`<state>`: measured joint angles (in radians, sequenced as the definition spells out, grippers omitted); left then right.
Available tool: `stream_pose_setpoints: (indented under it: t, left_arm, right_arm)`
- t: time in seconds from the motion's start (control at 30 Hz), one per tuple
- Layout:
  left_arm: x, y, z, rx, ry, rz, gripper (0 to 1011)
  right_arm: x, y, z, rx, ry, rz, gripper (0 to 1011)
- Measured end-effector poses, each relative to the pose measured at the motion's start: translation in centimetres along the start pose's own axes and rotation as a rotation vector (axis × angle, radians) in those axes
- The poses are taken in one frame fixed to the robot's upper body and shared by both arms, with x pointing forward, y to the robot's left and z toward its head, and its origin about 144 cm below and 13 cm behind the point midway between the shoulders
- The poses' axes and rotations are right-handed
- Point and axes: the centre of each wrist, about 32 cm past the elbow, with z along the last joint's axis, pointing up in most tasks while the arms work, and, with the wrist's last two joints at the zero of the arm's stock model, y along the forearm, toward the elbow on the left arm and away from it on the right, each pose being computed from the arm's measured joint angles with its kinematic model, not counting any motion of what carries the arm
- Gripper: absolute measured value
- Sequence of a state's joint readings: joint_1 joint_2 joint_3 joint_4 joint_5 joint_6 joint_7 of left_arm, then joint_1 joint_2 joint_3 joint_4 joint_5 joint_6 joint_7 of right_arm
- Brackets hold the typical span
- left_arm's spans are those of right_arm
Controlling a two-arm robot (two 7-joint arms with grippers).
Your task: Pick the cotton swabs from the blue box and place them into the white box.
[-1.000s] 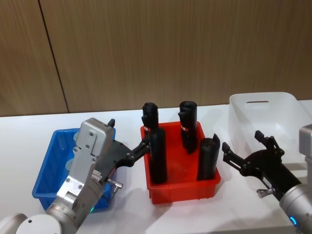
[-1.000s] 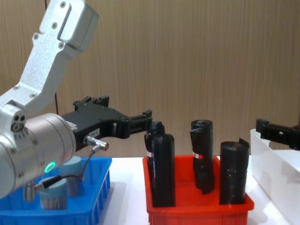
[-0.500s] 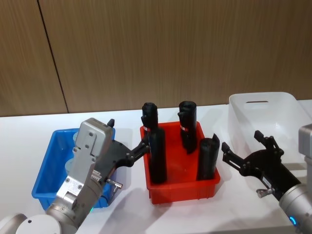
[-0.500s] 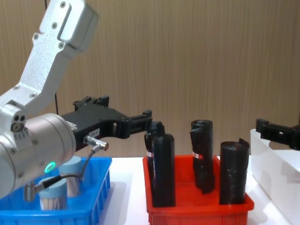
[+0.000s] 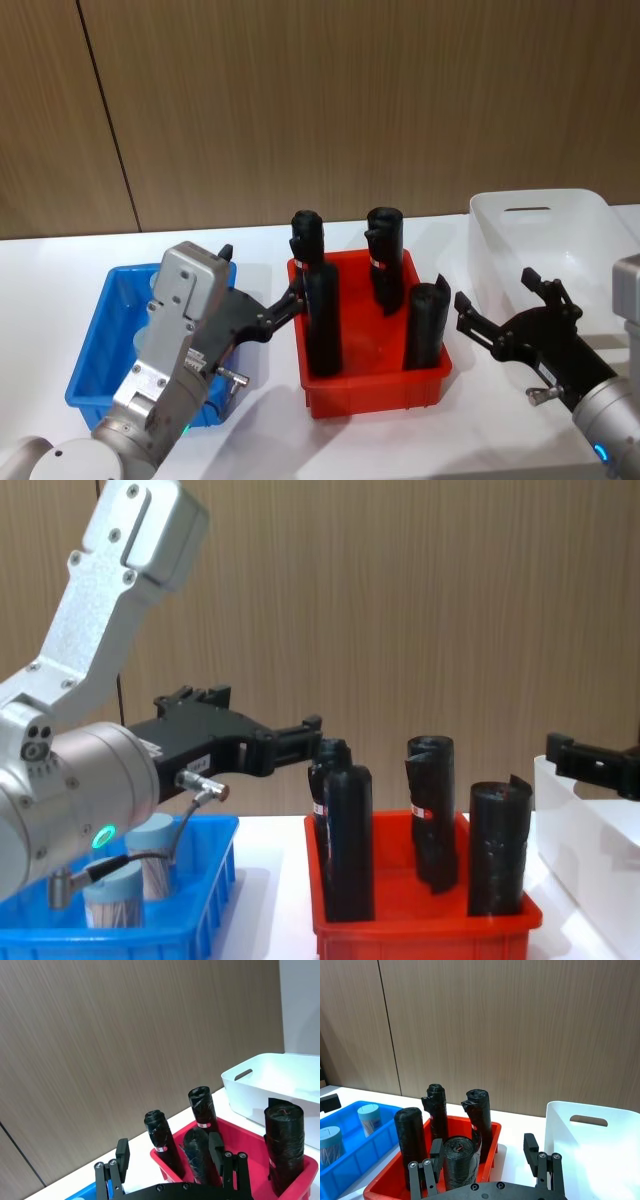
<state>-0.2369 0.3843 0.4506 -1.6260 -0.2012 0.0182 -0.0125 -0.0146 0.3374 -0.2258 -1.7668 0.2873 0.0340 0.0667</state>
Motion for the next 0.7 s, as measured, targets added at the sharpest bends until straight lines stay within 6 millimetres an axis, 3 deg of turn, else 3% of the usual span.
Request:
stream_pose_setpoints:
  t: [0.7]
  left_arm:
    - [1.9,0.9,-0.1,0.099,0.004,0.082,1004]
  right_arm:
    - [0.0,0.0,0.0,0.000,0.000,0.000,1002]
